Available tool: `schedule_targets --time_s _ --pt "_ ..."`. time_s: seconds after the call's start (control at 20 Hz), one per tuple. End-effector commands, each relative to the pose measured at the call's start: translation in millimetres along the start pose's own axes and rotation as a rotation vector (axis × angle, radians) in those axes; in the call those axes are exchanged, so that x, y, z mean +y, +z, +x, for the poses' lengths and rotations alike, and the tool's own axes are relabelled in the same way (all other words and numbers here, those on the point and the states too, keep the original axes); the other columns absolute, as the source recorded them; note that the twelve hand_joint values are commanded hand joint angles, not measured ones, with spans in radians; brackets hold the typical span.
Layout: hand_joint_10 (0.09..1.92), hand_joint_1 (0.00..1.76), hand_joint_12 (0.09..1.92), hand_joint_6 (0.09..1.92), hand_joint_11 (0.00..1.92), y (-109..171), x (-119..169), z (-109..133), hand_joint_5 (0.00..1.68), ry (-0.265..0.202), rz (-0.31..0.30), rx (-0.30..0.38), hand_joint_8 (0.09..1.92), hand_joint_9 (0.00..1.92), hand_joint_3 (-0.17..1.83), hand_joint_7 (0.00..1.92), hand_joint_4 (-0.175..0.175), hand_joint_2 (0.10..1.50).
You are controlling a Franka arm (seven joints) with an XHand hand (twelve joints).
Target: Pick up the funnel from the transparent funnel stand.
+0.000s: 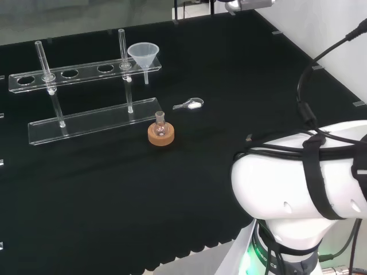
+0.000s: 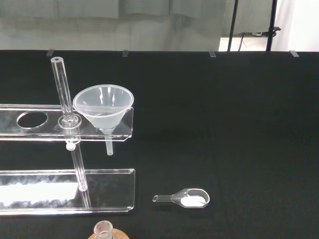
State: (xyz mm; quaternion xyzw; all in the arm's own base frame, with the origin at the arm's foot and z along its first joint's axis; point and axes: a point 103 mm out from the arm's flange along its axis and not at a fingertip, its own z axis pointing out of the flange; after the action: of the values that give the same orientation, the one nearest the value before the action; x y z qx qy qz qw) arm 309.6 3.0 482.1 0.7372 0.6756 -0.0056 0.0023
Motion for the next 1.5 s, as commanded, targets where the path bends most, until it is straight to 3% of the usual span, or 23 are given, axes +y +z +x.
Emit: schedule_targets --time_s 0.05,0.4,0.7,1.1,1.5 --pt "0.65 0.00 1.36 0.09 0.11 3 5 -2 0.28 0.014 0.005 -0.002 0.51 0.20 0.39 0.00 -0.010 1.23" --pt "0.65 0.00 1.36 0.09 0.11 15 28 -7 0.29 0.057 0.012 0.005 0.52 0.20 0.38 0.00 -0.010 1.23" --pt "0.65 0.00 1.36 0.09 0.11 27 54 -15 0.29 0.063 0.035 0.007 0.52 0.20 0.38 0.00 -0.010 1.23" --pt "0.65 0.00 1.37 0.09 0.08 60 126 -20 0.29 0.010 0.132 -0.021 0.51 0.20 0.34 0.00 -0.008 1.21" --pt "0.68 0.16 1.40 0.09 0.09 100 180 2 0.30 -0.074 0.198 -0.071 0.56 0.23 0.27 0.08 -0.004 1.10"
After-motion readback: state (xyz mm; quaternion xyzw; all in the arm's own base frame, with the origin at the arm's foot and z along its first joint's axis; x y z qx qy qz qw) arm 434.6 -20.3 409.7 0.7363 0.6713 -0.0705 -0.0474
